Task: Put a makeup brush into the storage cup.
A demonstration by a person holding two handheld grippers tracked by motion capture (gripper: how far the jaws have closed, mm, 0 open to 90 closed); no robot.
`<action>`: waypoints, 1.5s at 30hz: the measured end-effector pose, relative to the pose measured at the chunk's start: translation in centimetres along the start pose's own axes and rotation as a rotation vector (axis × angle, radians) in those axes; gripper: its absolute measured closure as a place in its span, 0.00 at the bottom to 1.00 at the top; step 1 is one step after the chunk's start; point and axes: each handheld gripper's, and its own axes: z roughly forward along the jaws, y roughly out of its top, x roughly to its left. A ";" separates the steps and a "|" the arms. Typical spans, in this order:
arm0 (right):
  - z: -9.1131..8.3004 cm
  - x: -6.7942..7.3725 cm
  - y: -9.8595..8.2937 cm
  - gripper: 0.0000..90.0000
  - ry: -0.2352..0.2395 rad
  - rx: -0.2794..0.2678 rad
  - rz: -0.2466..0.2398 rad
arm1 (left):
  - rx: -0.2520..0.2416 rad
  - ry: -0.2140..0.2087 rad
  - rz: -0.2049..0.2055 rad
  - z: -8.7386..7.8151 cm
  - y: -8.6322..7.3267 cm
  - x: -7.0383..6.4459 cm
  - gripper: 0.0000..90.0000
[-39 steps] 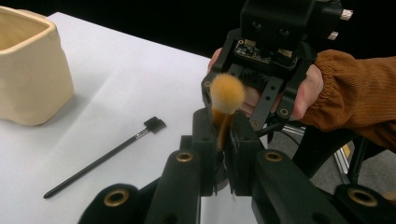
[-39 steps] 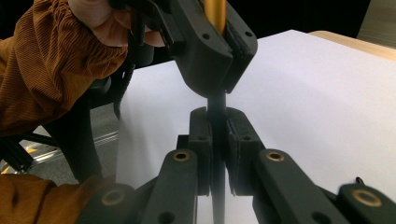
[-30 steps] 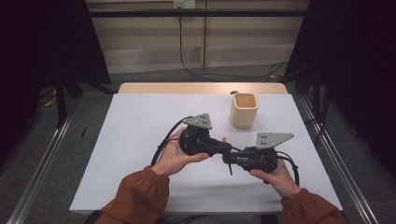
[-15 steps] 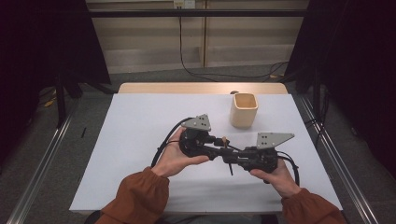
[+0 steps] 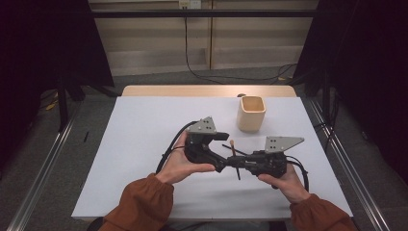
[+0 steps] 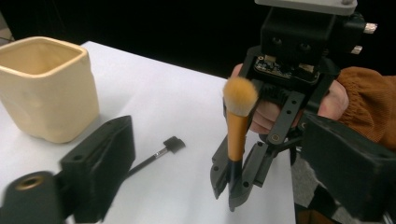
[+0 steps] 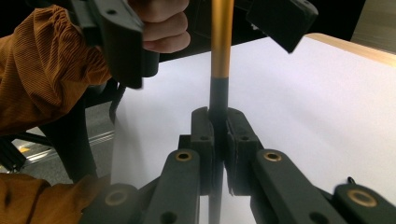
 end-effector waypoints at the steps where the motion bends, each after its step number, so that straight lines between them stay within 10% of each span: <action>1: 0.0 0.0 0.0 0.93 0.000 -0.003 0.001 | -0.006 0.003 -0.002 -0.1 0.0 0.0 0.06; 45: -1.4 -0.7 -0.3 0.93 -0.090 -0.027 0.027 | -0.156 0.312 -0.017 -7.6 -5.9 1.1 0.02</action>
